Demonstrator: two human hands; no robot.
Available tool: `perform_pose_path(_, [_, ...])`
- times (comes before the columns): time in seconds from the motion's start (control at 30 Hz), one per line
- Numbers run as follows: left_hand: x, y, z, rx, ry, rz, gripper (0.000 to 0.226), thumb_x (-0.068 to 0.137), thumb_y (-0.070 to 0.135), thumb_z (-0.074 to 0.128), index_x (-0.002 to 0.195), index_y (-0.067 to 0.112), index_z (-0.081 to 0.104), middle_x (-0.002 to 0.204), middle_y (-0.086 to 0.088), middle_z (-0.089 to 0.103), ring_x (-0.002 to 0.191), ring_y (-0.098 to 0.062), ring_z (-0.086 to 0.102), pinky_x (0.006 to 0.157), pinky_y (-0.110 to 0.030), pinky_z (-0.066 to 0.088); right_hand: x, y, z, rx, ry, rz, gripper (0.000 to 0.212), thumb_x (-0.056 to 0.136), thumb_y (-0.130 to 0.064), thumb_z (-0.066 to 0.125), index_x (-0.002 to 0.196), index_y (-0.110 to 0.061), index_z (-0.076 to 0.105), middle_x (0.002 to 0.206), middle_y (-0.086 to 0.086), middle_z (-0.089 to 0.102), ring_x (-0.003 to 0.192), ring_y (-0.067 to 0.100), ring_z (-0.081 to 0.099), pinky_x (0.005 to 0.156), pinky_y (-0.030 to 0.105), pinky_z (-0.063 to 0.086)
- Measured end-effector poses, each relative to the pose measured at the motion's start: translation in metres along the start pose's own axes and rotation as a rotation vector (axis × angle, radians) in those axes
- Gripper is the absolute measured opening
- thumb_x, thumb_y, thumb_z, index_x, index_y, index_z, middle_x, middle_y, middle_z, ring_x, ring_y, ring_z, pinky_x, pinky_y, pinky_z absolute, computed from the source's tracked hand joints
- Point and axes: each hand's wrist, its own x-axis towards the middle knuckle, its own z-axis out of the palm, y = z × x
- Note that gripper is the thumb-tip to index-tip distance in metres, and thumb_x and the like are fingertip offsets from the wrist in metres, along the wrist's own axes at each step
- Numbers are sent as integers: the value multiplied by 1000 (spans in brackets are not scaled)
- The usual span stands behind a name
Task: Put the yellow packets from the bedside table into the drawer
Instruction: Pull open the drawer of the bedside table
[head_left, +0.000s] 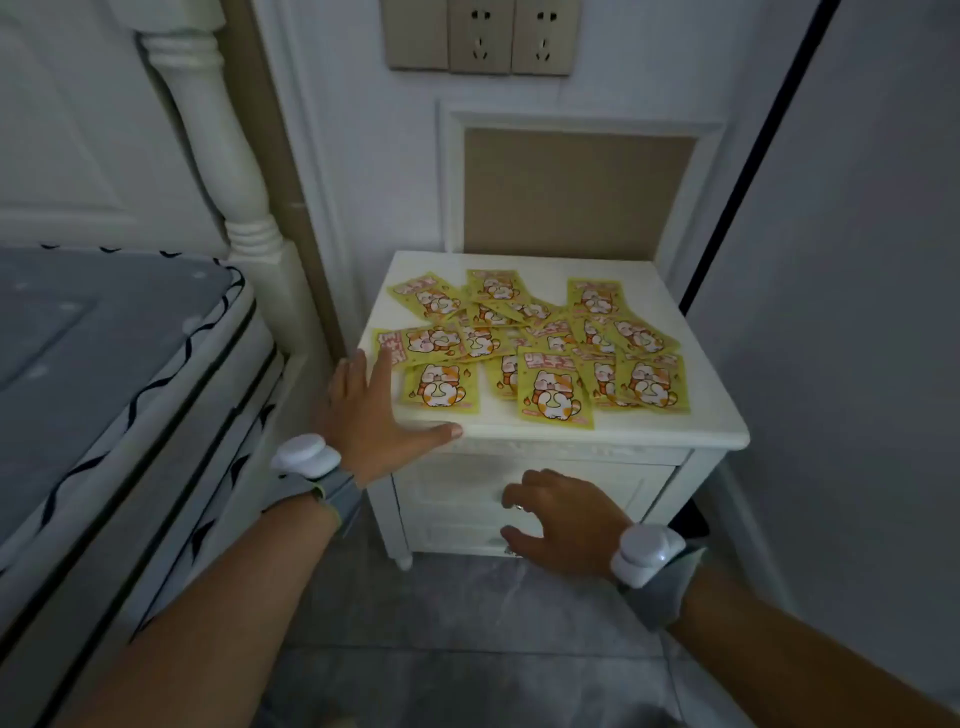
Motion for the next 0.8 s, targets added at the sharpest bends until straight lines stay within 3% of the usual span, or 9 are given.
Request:
perform_pose_path(0.13, [2,-5,5,58,0,-3,141,48,105,41,157,24,3,166,-13,1,152,-34,-1,121,-55,14,11,21,12,96,-152,199,52,92,-55,49,138,-33,43,139,1,46,125,25,50,98,40,46])
perform_pose_path(0.27, [2,-8,11,97,31,23,139,51,106,36,157,21,6,166,-12,3,151,-33,2,121,-54,16,19,24,22,180,-189,259,58,94,-50,51,147,-33,38,155,-7,37,143,17,35,113,36,33])
perform_pose_path(0.53, [-3,-13,13,84,63,38,133,55,105,36,157,25,6,166,-10,4,151,-33,4,119,-54,20,26,17,31,208,-171,304,63,89,-46,56,147,-28,40,156,-5,35,143,19,35,113,33,31])
perform_pose_path(0.8, [-2,-15,16,81,61,52,130,57,103,37,157,25,7,166,-10,6,151,-33,5,119,-54,23,28,14,29,192,-183,324,58,86,-45,57,141,-27,47,147,-1,48,132,23,47,104,31,38])
